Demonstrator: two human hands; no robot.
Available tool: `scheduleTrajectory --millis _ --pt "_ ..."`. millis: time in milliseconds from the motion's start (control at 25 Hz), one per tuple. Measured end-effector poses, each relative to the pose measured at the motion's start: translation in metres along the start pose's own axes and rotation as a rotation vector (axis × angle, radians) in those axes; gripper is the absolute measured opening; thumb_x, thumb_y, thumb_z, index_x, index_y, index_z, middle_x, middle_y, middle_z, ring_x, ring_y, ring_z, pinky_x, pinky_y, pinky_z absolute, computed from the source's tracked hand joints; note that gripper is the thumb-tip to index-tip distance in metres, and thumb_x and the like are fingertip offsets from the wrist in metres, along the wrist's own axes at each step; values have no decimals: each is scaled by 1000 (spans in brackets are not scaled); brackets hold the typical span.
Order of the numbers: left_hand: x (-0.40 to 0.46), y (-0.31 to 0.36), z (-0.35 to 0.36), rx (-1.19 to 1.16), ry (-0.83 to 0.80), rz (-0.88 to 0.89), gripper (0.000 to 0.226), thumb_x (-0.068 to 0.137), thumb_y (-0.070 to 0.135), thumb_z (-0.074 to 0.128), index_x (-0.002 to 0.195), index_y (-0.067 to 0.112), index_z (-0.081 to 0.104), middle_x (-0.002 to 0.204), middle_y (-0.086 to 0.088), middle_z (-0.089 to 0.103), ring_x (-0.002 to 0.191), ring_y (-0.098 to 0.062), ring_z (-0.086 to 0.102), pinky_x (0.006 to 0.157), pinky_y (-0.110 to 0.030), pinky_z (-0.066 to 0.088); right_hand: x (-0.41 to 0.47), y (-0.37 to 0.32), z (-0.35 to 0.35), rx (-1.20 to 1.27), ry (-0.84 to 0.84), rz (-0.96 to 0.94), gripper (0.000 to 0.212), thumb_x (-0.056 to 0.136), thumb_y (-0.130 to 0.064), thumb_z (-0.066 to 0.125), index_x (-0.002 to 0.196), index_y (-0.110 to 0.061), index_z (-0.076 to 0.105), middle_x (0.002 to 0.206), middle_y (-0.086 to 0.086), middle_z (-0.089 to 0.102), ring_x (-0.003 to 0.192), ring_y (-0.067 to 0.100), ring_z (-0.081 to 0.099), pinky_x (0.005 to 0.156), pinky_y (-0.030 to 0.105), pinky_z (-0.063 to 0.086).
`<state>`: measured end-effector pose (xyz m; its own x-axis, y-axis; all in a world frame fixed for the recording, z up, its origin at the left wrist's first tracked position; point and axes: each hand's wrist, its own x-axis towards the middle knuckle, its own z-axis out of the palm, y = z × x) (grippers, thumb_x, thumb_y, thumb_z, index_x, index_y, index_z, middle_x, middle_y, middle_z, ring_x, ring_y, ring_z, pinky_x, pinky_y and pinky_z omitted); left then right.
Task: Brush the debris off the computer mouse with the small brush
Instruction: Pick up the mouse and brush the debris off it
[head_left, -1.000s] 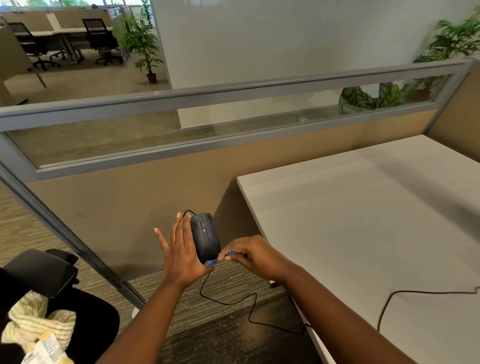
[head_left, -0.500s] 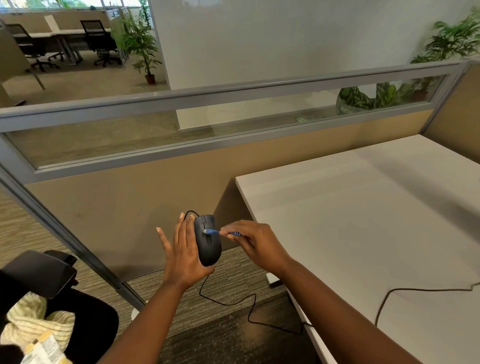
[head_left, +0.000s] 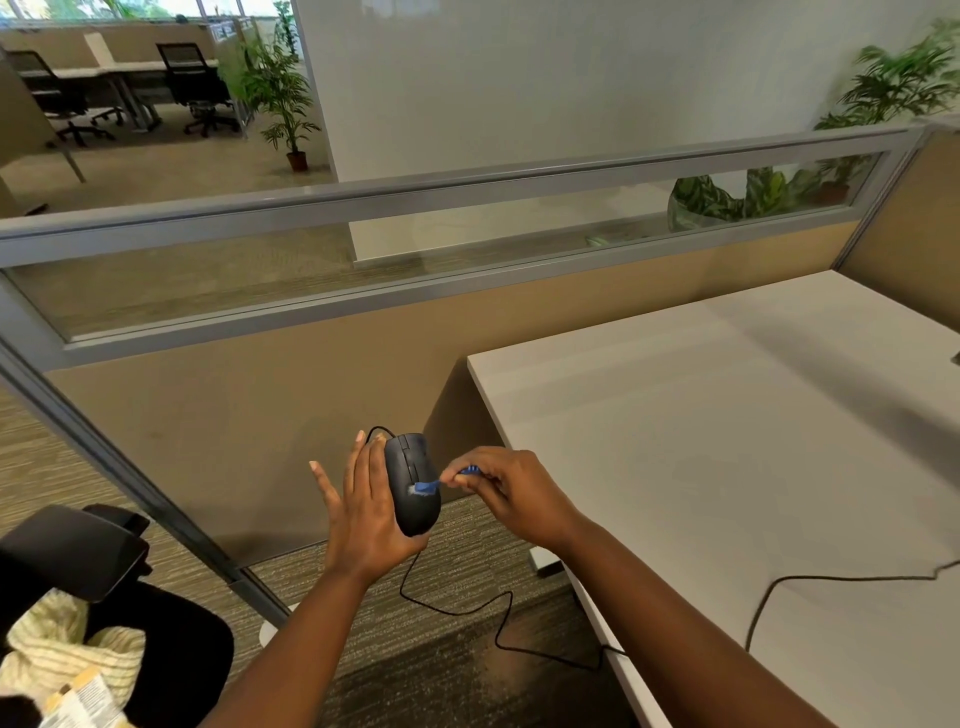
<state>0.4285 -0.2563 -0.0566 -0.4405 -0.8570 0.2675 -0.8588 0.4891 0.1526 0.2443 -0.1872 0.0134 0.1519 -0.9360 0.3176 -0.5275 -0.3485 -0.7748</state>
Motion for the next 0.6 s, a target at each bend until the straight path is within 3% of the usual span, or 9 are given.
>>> scheduleTrajectory --millis 160,280,400,600 --pt "1 0 0 -1 22 -6 114 51 62 66 133 -9 32 139 -27 38 132 -40 32 100 -71 2 -2 1 2 -27 -30 24 17 89 -8 53 99 -10 66 99 10 69 90 12 62 82 26 51" --pt "0 0 3 12 27 13 121 46 57 81 134 -9 29 140 -30 37 131 -41 32 99 -74 5 0 0 2 29 45 41 17 89 -9 52 98 -12 66 97 9 69 88 12 63 82 35 55" --pt "0 2 3 1 48 23 122 46 58 79 135 -5 25 139 -29 38 132 -36 28 99 -72 3 1 2 1 56 75 86 17 90 -8 52 98 -11 66 97 10 69 88 18 65 81 43 55" --pt "1 2 4 -2 43 26 127 42 54 85 136 -3 22 142 -26 36 134 -35 26 102 -69 0 0 5 0 59 193 113 16 89 -9 53 98 -13 66 98 10 70 89 20 66 81 46 56"
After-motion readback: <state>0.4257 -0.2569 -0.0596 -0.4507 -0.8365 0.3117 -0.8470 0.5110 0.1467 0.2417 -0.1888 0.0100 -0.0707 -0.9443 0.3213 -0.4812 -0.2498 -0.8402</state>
